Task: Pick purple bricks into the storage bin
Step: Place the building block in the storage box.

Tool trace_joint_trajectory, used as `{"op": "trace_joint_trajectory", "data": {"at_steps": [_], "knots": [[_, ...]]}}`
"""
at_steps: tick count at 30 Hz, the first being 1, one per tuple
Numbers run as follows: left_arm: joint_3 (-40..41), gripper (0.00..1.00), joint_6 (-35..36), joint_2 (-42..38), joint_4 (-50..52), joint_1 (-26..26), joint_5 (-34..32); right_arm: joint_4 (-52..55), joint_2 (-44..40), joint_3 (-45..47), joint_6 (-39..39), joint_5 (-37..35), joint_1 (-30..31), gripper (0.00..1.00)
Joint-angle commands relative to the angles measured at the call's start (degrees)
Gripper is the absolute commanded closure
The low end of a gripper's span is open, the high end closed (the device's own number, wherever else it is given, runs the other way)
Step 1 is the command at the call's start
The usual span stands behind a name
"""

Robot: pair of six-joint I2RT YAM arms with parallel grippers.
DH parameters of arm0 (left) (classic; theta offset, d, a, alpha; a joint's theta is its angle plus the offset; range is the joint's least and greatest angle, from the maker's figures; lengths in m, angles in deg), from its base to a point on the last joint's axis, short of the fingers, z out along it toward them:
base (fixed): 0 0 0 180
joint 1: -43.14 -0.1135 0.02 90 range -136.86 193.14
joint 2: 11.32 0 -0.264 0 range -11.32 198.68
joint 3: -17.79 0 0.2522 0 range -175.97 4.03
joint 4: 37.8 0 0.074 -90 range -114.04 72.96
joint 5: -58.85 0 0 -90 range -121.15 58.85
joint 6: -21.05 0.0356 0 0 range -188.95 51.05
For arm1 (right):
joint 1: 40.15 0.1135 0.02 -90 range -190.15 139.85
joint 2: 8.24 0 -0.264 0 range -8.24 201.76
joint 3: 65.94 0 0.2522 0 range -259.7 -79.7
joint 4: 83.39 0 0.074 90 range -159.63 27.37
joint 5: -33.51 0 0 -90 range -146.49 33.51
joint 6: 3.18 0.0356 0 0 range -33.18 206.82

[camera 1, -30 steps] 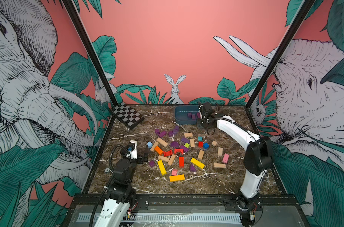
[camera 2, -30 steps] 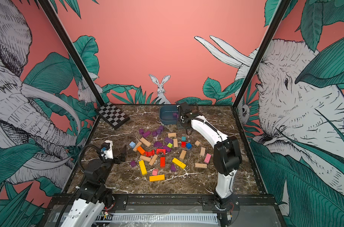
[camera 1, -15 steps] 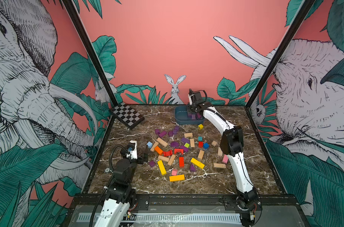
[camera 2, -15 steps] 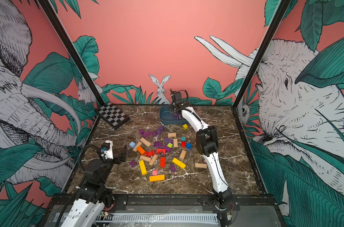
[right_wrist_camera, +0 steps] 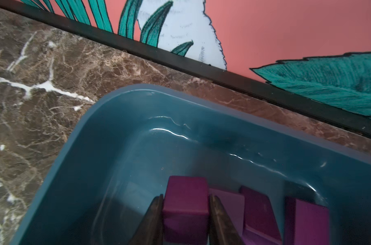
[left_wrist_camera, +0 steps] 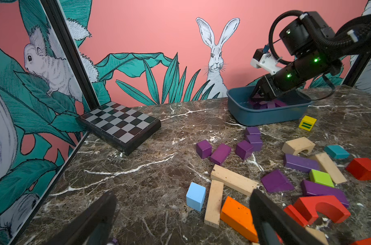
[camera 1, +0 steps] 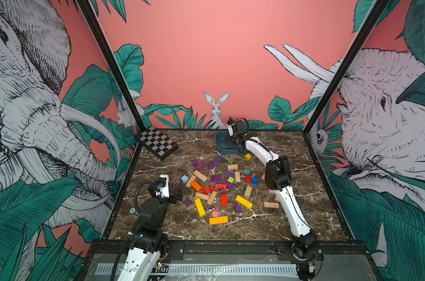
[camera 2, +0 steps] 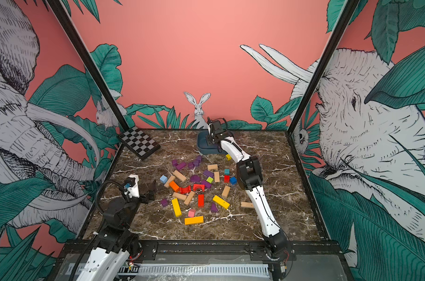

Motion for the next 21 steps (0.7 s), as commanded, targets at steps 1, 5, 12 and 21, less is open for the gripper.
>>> {"op": "trace_joint_trajectory", "data": {"at_steps": [1,5,12,21], "knots": [[0.7,0.01,-0.2,-0.4,0.5,0.2,0.0,-1.9,0.2,-2.4,-1.9,-1.9,0.0,0.83],[0.7,0.01,-0.3,-0.2,0.4,0.2,-0.2,-1.8,0.4,-2.3,-3.3,-5.4,-0.3,0.82],[0.4,0.01,-0.2,1.1,-0.2,0.2,0.0,-2.9,1.7,-3.4,-3.4,-6.1,-1.7,0.78],[0.4,0.01,-0.1,1.3,-0.3,0.2,0.2,-1.7,5.1,-8.8,-3.1,-4.3,-2.9,0.73]]}}
